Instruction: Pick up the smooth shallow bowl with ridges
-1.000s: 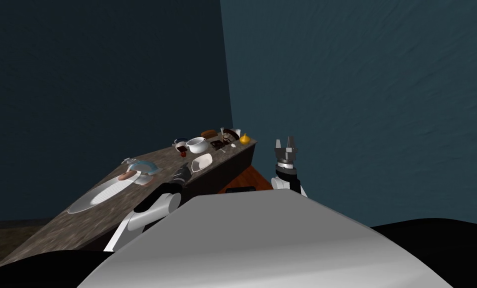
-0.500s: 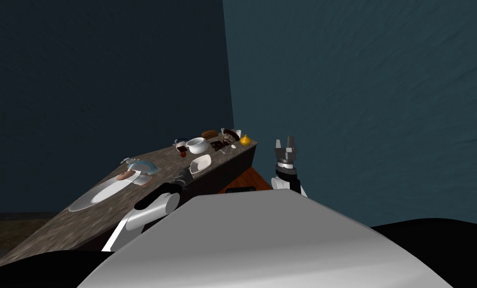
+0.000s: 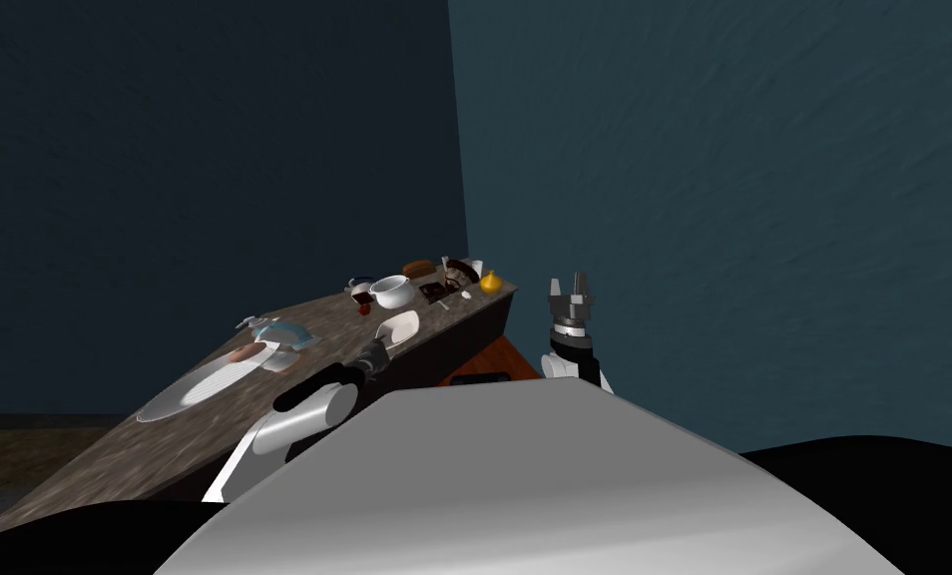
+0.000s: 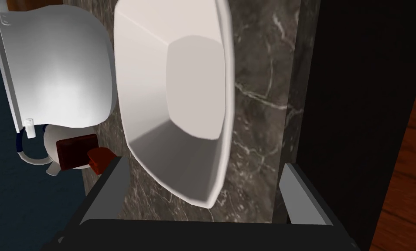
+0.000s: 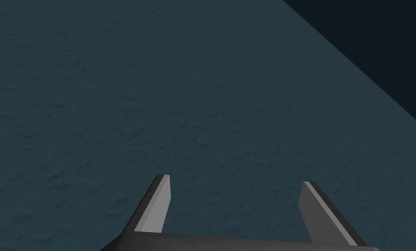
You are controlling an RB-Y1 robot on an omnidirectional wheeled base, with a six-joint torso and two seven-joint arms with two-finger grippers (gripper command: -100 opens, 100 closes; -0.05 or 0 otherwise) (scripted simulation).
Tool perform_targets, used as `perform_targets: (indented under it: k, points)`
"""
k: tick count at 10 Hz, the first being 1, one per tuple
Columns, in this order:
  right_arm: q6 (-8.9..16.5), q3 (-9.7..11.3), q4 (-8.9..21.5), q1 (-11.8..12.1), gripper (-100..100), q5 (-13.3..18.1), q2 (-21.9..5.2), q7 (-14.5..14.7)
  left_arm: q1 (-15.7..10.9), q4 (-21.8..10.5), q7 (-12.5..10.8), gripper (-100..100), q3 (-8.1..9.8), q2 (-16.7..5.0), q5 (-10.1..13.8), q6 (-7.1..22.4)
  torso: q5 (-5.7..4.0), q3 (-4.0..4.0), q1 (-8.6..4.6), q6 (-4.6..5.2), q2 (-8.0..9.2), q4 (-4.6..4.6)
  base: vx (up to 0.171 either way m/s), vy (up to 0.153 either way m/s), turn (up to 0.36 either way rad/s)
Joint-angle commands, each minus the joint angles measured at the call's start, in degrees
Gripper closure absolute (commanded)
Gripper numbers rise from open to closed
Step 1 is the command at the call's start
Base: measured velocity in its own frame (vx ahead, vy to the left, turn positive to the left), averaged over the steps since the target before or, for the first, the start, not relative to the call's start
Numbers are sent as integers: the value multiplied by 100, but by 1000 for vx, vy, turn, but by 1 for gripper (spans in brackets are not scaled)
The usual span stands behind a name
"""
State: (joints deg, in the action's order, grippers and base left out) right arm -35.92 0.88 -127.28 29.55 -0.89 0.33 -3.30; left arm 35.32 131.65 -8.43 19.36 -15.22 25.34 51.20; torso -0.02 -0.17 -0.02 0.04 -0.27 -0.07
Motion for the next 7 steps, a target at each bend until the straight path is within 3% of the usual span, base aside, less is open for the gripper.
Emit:
perform_targets:
  k: [1, 3, 4, 5, 6, 7]
  points:
    - [0, 0, 0, 0, 0, 0, 0, 0, -39, -26, -48, -100, -30, -58, 121, 171, 0, 0, 0, 0, 0, 0, 54, -18, 39]
    - [0, 0, 0, 0, 0, 0, 0, 0, -102, -98, -113, -100, -79, -196, 369, 405, 0, -3, -3, 0, -6, -1, 82, -32, 61]
    - [0, 0, 0, 0, 0, 0, 0, 0, -92, -91, -91, -100, -66, -159, 296, 327, 0, -6, -3, 0, -10, -2, 37, -14, 12]
    - [0, 0, 0, 0, 0, 0, 0, 0, -95, -101, -94, 0, -68, -166, 312, 343, 0, 1, 3, 0, 3, 0, 7, -3, -2]
    - [0, 0, 0, -1, 0, 0, 0, 0, -183, -295, -64, -100, -106, -147, 261, 222, 1, 8, 7, 0, 14, 3, 16, 0, -29]
    - [0, 0, 0, -1, 0, 0, 0, 0, -218, -373, -52, -100, -122, -139, 241, 174, 2, 9, 9, 1, 15, 3, 24, 5, -31]
